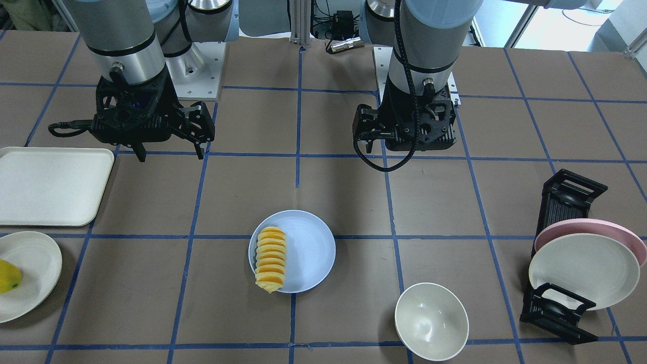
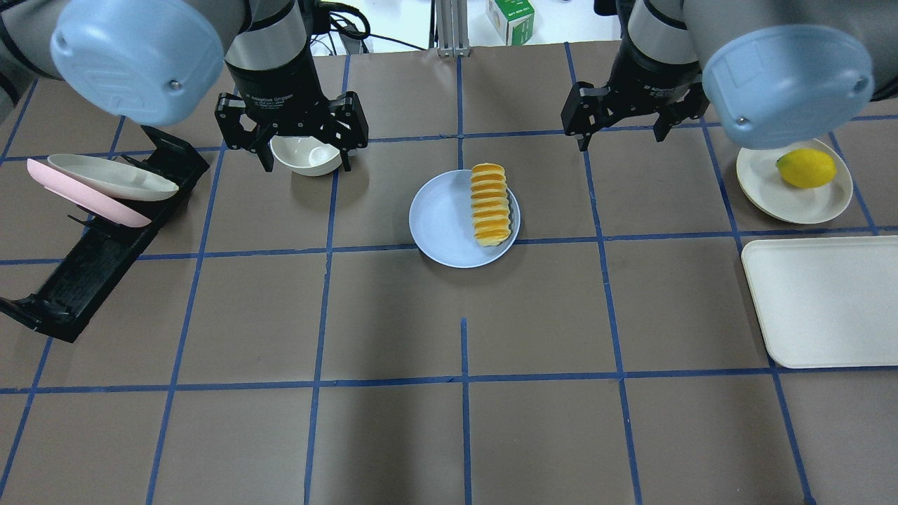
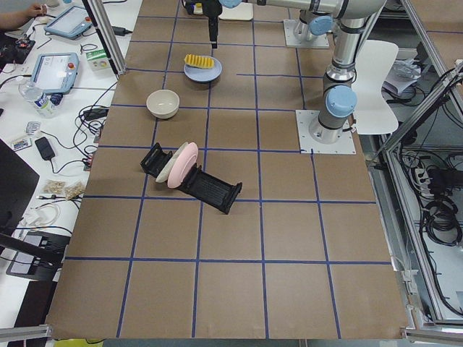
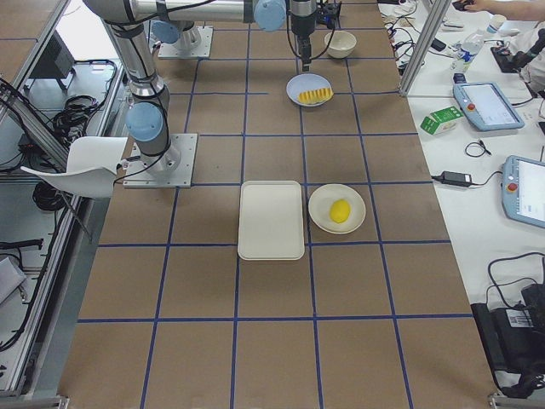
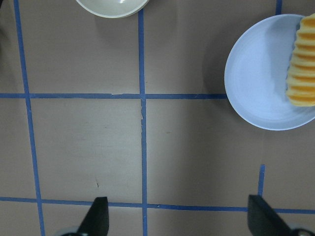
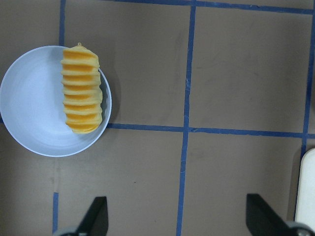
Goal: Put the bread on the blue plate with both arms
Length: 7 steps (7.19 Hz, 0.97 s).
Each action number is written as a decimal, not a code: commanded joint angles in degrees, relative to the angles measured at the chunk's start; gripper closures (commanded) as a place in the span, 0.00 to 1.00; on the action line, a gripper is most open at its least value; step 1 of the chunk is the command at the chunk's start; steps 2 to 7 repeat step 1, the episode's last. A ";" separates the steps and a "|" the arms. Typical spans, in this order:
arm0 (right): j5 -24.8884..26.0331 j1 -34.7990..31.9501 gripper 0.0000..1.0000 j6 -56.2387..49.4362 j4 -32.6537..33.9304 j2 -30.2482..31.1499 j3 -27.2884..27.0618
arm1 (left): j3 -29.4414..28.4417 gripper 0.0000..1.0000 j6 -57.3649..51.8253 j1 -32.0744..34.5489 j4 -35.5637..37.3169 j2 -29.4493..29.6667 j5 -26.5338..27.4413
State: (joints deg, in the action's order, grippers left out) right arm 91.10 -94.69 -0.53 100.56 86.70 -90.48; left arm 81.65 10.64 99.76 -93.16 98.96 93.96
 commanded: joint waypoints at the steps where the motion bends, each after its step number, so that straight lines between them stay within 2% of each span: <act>1: -0.57 1.43 0.00 -1.14 -0.27 0.14 -0.57 | 0.00 0.00 0.00 0.00 0.00 0.00 -0.09; 7: -0.57 1.43 0.00 -1.14 -0.27 0.14 -0.57 | 0.00 0.00 0.00 0.00 0.00 0.00 -0.09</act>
